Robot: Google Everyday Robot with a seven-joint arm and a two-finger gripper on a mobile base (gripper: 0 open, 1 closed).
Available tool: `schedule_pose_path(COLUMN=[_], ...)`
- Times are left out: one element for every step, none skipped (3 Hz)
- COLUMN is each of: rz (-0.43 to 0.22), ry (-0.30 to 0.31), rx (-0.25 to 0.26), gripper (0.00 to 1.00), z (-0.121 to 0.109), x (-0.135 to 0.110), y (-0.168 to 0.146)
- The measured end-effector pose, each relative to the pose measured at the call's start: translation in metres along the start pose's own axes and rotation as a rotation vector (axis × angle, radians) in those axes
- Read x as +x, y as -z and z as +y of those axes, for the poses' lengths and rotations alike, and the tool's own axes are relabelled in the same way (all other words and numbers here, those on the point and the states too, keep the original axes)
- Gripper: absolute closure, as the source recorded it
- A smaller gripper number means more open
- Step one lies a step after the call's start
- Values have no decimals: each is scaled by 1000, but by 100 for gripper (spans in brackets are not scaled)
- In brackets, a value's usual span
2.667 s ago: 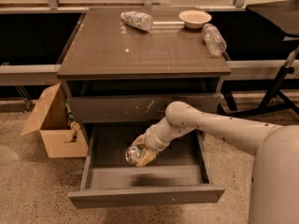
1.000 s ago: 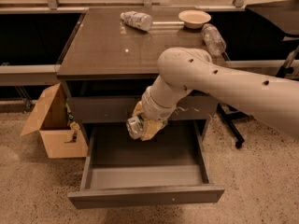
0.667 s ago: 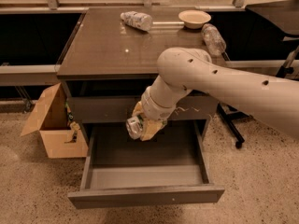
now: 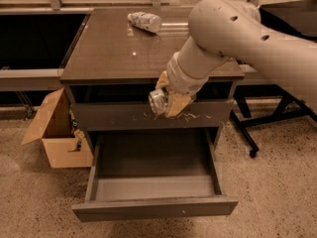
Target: Pick 7up can from middle drawer and place on counter
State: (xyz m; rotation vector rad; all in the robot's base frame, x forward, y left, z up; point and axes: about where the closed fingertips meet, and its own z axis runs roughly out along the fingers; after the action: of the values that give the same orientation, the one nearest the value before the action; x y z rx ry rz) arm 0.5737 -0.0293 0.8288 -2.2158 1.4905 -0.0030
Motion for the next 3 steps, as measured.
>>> schedule_pose_path(rz=[31, 31, 28], ry=[-8, -8, -4], rx=[85, 85, 128], gripper=[100, 100, 100], z=[-29, -29, -59], x=[12, 12, 18], y=[41, 41, 40])
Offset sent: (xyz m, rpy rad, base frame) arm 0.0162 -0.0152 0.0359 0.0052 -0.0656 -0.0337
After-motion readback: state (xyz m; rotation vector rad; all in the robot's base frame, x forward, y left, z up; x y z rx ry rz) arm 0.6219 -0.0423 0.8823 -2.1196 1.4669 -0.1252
